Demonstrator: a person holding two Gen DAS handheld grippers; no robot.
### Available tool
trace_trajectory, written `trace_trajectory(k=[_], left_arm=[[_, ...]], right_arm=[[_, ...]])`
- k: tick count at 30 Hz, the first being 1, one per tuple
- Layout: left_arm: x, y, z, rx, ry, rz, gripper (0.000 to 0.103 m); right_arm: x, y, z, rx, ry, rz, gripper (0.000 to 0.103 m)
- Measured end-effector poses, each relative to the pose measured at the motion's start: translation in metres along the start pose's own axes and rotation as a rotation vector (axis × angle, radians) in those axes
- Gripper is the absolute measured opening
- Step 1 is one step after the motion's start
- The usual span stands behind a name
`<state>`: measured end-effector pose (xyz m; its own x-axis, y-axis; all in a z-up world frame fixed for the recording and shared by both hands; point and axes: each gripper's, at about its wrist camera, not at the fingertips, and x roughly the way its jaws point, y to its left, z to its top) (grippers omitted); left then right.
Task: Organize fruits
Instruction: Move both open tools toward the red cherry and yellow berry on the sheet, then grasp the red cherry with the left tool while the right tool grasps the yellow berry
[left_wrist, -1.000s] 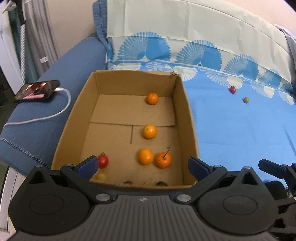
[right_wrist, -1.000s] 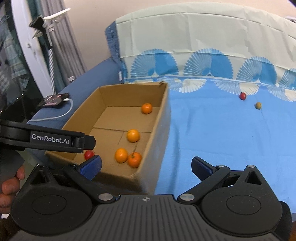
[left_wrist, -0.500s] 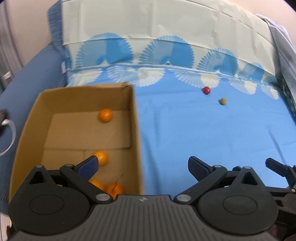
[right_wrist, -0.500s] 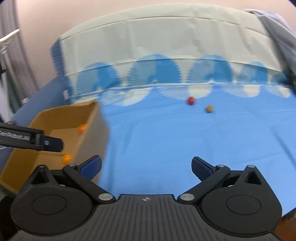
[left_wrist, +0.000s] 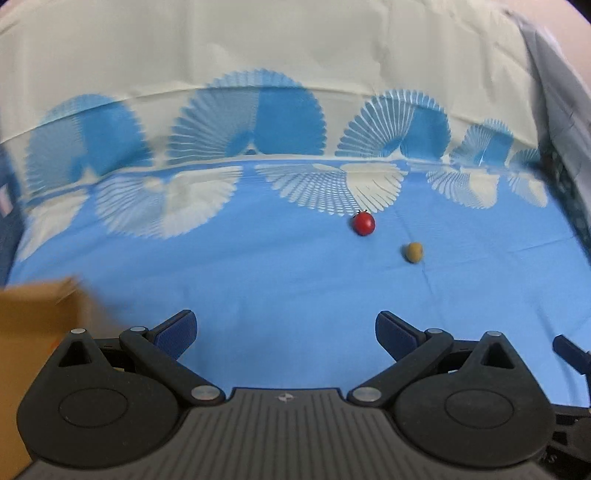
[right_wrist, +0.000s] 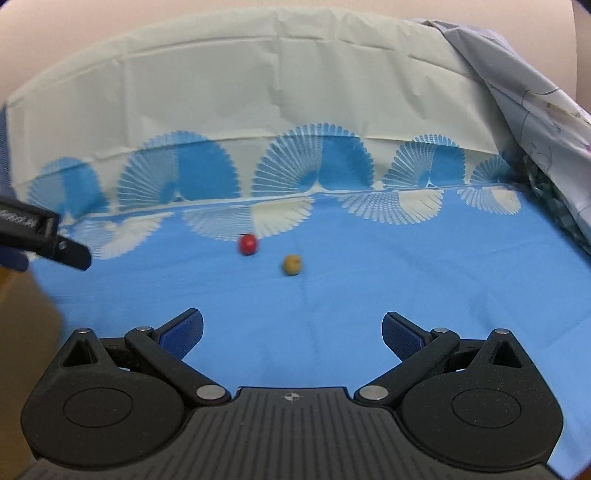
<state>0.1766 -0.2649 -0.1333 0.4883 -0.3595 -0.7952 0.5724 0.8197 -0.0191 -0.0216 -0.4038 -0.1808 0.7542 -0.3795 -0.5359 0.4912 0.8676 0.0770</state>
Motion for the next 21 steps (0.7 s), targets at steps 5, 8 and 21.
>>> trace_trajectory(k=[5,8,21], left_arm=[[0.087,-0.028,0.036,0.063,0.015,-0.009,0.103],[0.136,-0.045,0.060,0.064,0.045,-0.021,0.103],[0.245,-0.080,0.099,0.055,0.113,0.015,0.103]], right_arm=[[0.082,-0.020,0.011,-0.019,0.029,0.034,0.102],[0.135,-0.025,0.019,-0.037,0.047,0.044,0.102],[0.230,-0.012,0.019,-0.072,0.041,0.035,0.102]])
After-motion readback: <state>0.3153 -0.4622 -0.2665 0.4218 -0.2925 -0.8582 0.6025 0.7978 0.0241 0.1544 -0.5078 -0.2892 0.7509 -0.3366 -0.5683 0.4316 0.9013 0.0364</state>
